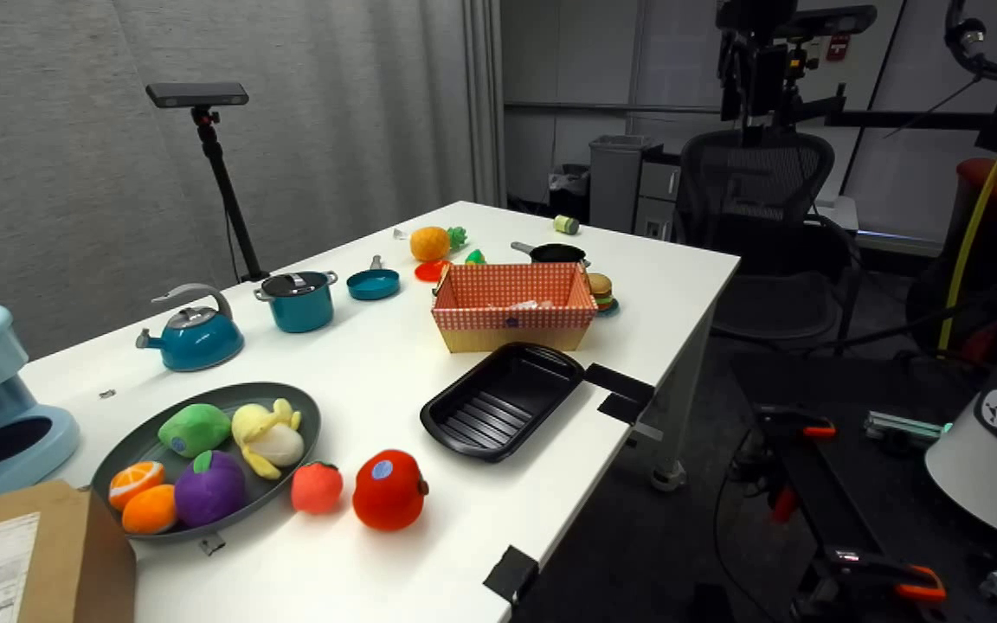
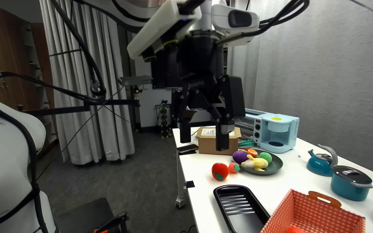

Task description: Put the peach plush toy in the box then put all the fruit toys in the box on the black tray

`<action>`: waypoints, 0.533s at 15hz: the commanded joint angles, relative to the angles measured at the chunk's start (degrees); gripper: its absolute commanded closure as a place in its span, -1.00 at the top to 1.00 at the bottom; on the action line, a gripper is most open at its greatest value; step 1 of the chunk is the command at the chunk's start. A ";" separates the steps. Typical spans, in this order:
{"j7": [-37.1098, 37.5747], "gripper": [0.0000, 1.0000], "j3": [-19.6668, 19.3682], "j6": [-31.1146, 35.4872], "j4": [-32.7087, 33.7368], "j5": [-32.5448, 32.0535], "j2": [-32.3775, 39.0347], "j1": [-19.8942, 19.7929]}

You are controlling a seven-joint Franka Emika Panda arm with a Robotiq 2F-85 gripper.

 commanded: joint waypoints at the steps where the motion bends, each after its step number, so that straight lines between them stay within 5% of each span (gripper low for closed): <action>1: 0.41 1.00 -0.70 -0.30 0.13 -0.40 -0.09 0.92; 8: 0.67 1.00 0.03 1.98 -0.09 -1.24 1.23 1.76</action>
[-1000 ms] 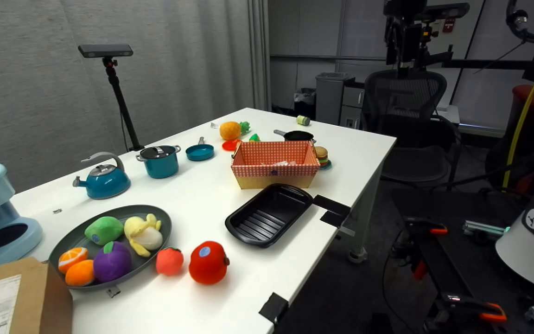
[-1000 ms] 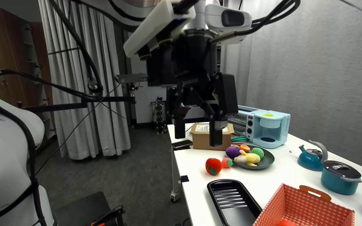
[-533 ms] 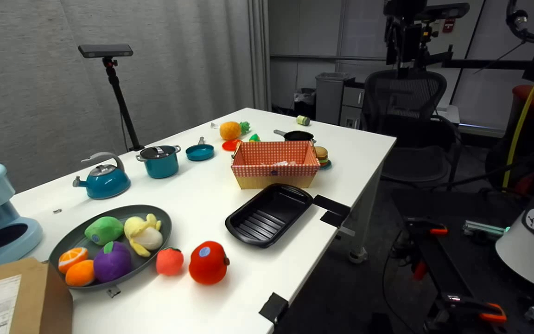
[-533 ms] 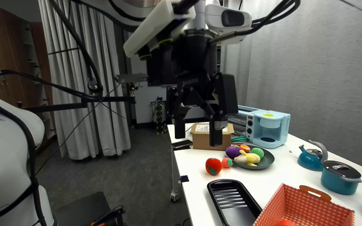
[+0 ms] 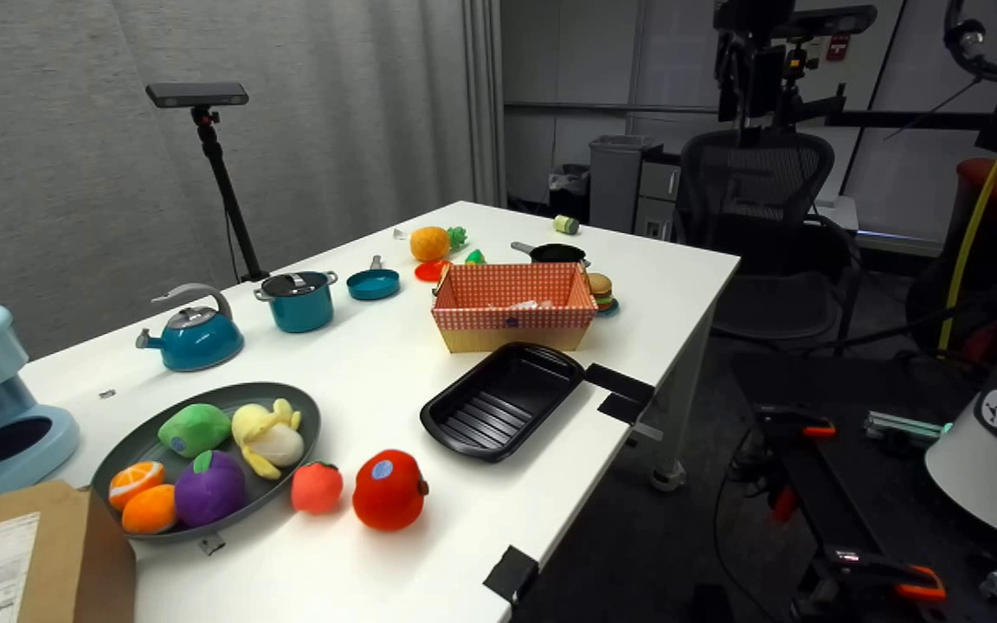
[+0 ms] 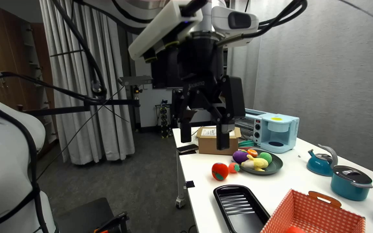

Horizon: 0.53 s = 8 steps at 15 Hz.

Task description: Put the peach plush toy in the box then put all the fruit toys in the box on the black tray

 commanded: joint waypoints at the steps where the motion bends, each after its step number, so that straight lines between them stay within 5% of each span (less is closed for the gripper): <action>1: 0.61 1.00 0.10 1.95 -0.08 -1.15 1.33 1.49; 8: 0.45 1.00 3.84 5.39 0.13 -0.42 6.92 5.87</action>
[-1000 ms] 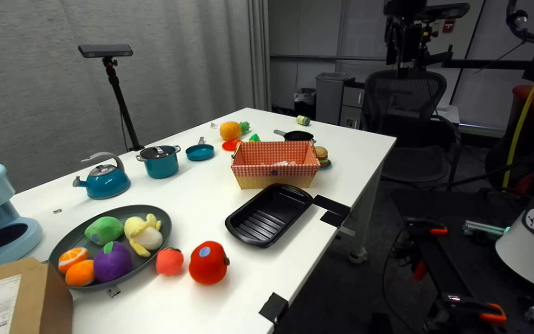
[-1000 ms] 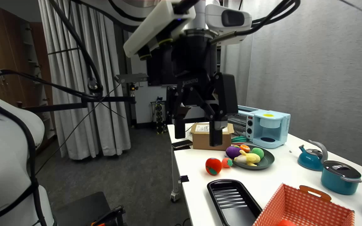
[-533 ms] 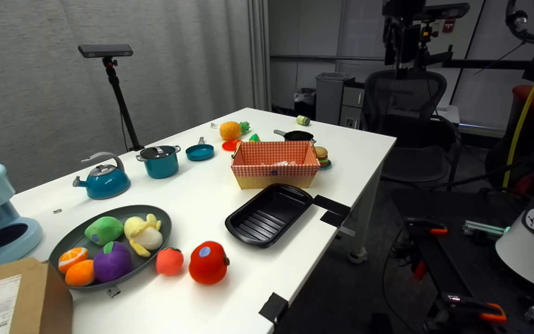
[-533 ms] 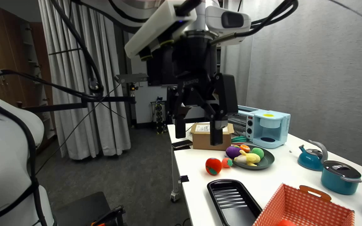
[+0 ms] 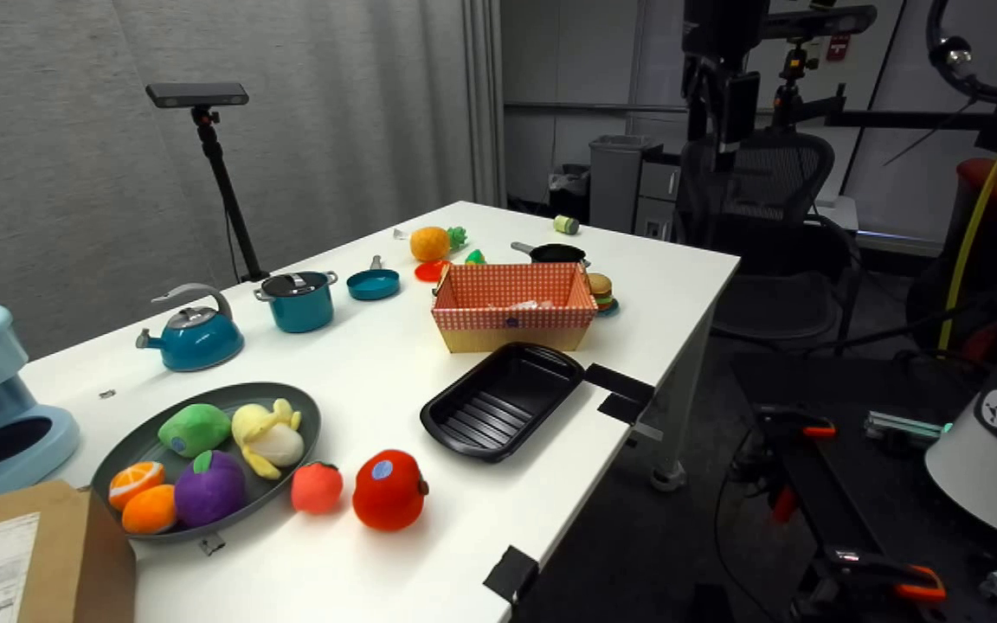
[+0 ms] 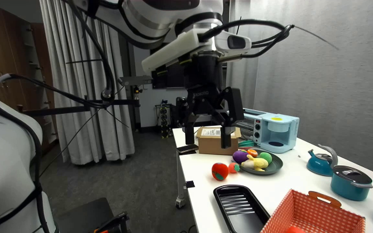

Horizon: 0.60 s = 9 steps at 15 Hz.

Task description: Put the peach plush toy in the box then put all the fruit toys in the box on the black tray

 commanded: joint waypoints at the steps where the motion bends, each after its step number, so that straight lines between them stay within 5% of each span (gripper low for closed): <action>1: 0.61 1.00 1.96 2.24 0.36 -0.35 3.36 2.98; 9: -0.69 1.00 6.85 8.20 3.47 2.31 13.57 9.58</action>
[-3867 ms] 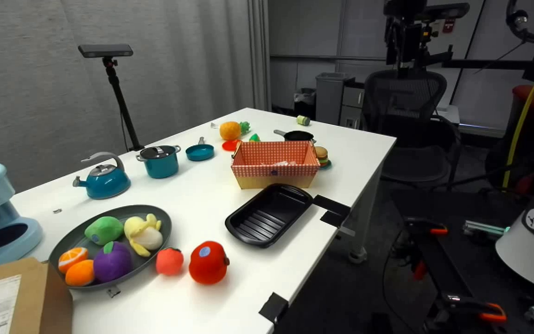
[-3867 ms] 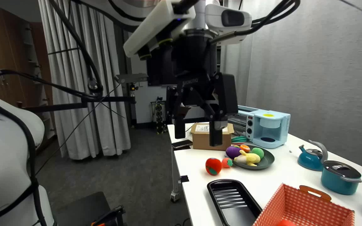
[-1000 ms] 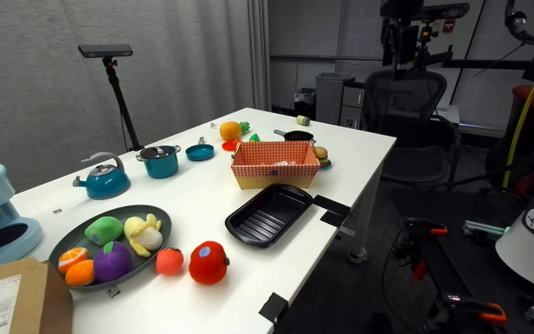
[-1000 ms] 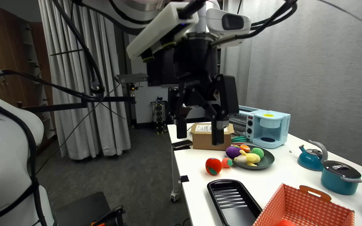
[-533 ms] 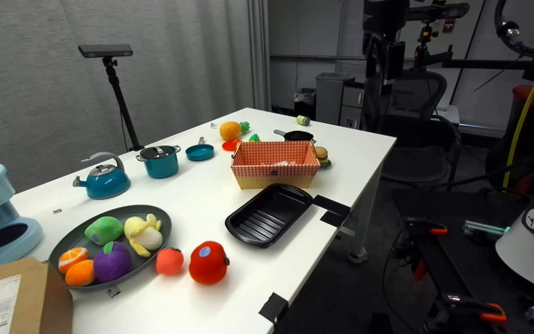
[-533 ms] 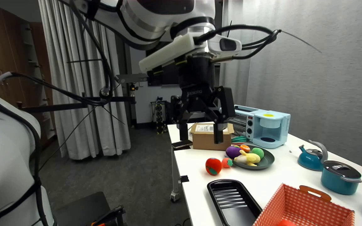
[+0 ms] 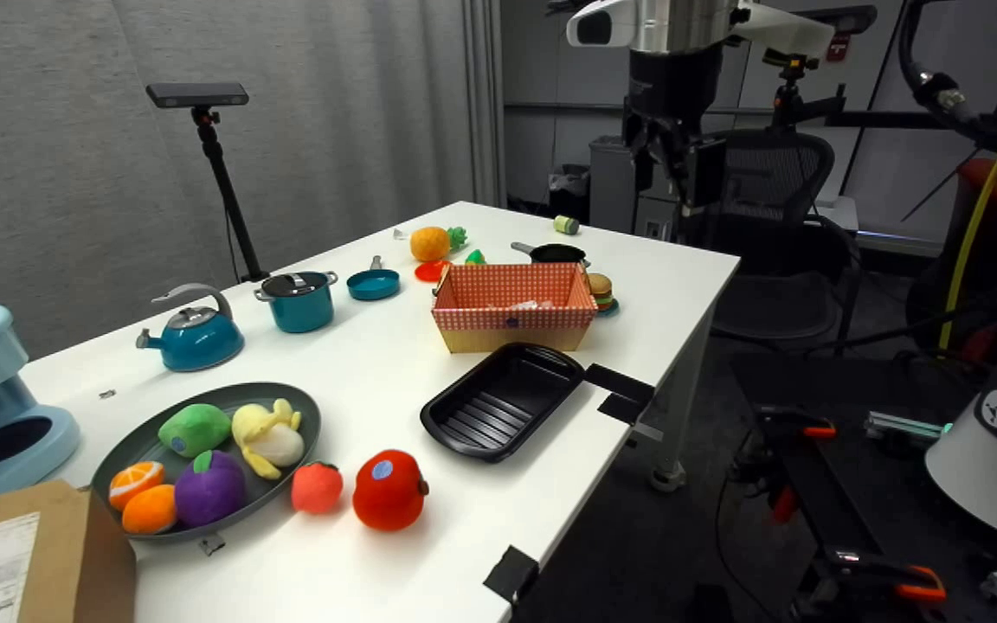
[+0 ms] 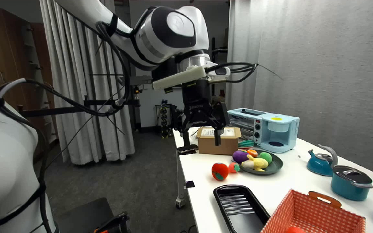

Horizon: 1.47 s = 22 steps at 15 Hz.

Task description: Put the peach plush toy in the box then put all the fruit toys in the box on the black tray

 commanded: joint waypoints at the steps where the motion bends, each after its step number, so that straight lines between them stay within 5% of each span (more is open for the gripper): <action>1: -0.70 1.00 1.45 3.06 3.57 2.04 6.26 2.89; 8: -2.07 1.00 4.16 11.52 11.56 8.15 21.06 5.76; 16: -7.94 1.00 5.82 19.92 21.49 14.26 37.40 3.95; 22: -9.43 1.00 8.13 23.24 27.50 12.99 46.20 4.29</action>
